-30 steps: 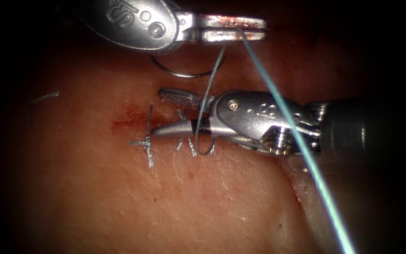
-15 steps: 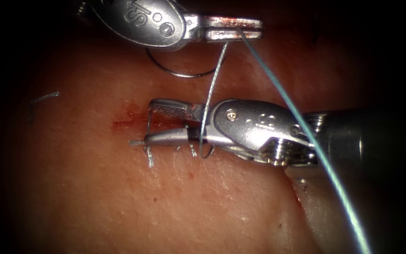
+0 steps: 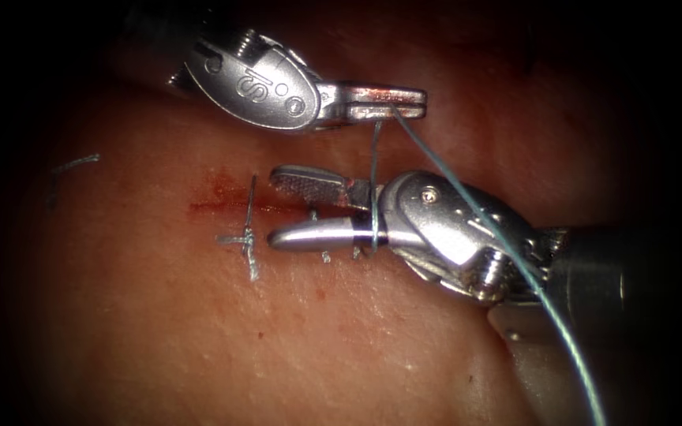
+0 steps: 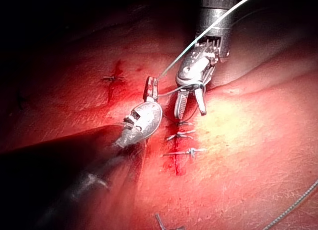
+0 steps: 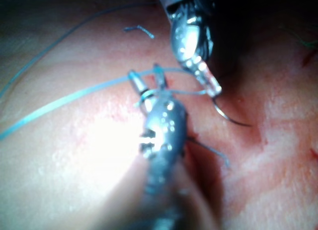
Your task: Wound Closure
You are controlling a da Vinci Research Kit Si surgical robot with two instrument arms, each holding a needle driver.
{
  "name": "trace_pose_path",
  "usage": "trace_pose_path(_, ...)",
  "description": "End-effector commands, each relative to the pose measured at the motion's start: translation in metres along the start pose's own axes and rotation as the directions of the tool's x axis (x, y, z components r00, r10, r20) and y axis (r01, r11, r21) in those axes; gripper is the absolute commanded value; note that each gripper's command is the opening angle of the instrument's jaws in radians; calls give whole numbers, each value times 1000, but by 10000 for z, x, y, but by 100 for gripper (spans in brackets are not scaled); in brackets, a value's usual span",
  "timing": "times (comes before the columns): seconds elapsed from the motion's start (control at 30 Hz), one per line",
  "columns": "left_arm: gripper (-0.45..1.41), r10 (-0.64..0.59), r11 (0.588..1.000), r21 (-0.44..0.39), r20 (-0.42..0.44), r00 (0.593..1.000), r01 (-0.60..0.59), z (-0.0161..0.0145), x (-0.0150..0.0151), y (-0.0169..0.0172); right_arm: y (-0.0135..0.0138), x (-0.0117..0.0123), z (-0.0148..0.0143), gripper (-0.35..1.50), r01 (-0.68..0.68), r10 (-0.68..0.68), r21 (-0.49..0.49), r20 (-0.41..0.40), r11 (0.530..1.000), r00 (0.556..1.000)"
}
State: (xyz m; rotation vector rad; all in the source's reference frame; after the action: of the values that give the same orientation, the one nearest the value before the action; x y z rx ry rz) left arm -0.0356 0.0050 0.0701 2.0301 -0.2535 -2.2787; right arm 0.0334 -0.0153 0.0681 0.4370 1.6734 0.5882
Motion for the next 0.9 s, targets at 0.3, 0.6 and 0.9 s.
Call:
trace_pose_path(0.3, -45, -6, 1000, -2, -12, 1000, 6, -1, -26, 4, 9, -14, -21, 47, -72, 70, -28, -78, 997, 994)
trace_pose_path(0.6, -45, -8, 1000, -9, -23, 1000, 8, -15, -29, 17, 22, -11, -42, 44, -109, 106, -18, -129, 994, 986)
trace_pose_path(0.9, -45, -17, 1000, -19, -27, 999, 17, -28, -36, 34, 23, -10, -43, 42, -135, 130, -19, -166, 991, 977)
